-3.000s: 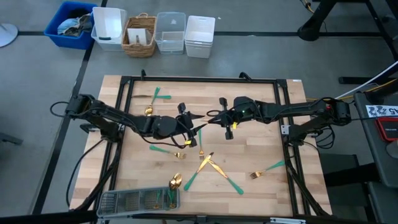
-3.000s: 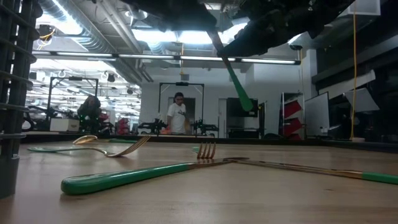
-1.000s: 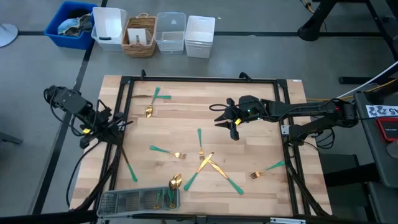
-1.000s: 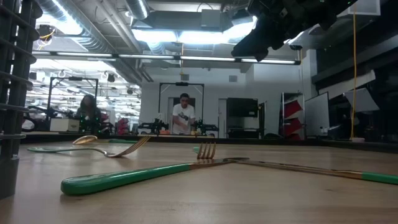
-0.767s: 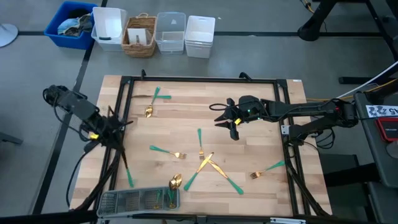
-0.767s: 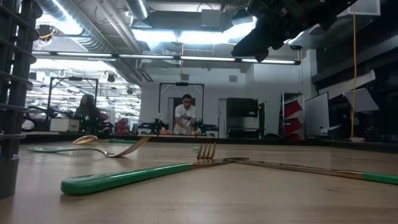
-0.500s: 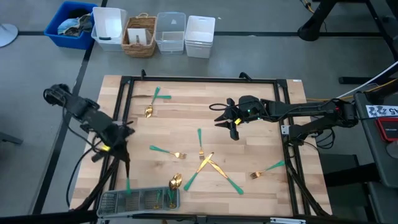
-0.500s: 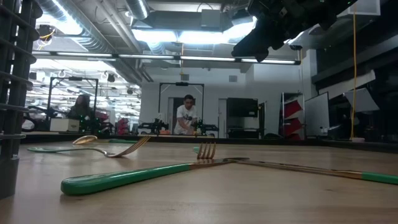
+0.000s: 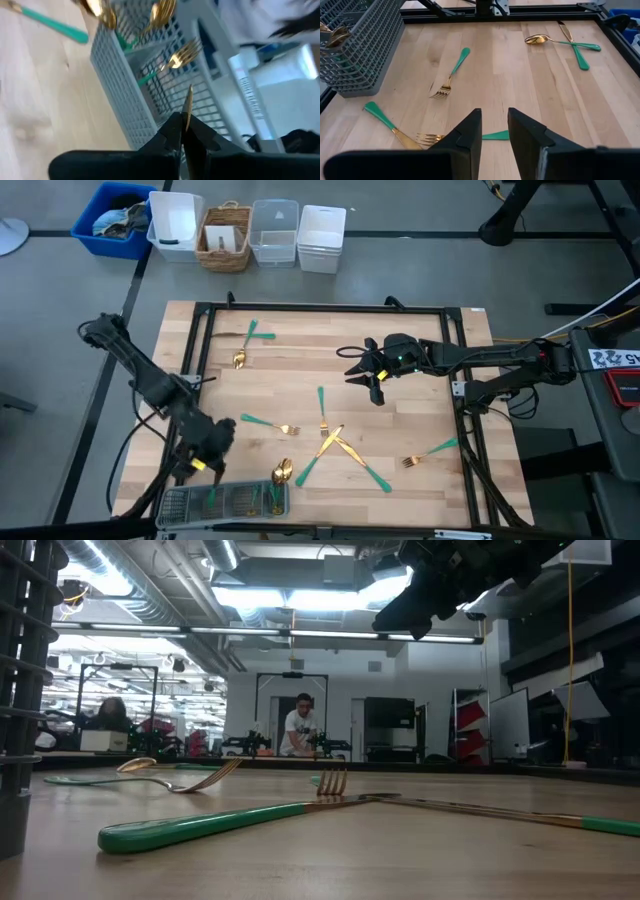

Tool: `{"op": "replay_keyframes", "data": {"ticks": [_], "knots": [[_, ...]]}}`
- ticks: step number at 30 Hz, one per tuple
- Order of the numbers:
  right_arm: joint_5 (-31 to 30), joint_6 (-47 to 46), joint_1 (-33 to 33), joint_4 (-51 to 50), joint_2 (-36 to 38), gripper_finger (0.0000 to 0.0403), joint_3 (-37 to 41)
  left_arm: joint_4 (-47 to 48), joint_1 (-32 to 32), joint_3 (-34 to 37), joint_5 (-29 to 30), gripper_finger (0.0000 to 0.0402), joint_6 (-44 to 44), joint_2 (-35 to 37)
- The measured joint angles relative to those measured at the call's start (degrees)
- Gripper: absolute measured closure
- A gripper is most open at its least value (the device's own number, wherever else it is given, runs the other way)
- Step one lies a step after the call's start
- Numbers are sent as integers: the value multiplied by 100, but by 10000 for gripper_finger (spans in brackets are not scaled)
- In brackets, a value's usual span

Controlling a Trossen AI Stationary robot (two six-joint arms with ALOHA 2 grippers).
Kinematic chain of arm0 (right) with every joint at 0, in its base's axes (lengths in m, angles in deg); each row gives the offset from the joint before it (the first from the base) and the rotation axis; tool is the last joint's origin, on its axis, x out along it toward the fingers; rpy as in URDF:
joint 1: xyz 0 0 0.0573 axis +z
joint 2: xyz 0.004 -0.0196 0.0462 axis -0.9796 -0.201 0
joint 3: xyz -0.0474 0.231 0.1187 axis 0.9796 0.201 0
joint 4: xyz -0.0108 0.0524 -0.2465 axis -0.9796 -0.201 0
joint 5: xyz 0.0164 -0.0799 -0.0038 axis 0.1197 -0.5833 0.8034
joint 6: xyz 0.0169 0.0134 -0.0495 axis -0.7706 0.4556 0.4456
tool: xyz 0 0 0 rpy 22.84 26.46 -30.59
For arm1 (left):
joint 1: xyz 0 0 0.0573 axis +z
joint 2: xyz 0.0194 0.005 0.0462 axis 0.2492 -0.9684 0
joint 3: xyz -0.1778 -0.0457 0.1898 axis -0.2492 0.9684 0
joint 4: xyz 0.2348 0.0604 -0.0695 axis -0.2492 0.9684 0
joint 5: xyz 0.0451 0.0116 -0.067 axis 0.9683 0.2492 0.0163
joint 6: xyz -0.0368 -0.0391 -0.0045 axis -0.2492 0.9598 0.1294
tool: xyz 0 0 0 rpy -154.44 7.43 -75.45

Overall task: Sort silverware
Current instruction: Put the right knife into the cutlery rack

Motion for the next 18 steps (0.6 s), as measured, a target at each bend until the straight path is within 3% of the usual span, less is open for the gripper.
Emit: {"op": "replay_keyframes", "data": {"ticks": [10, 18], "knots": [[0, -1, -1, 6, 0, 306, 0, 1, -156, 0, 7, 384, 937, -1142], [-1, -260, -2, 12, 0, 306, 0, -36, -158, -2, -100, 383, 1700, -1319]]}}
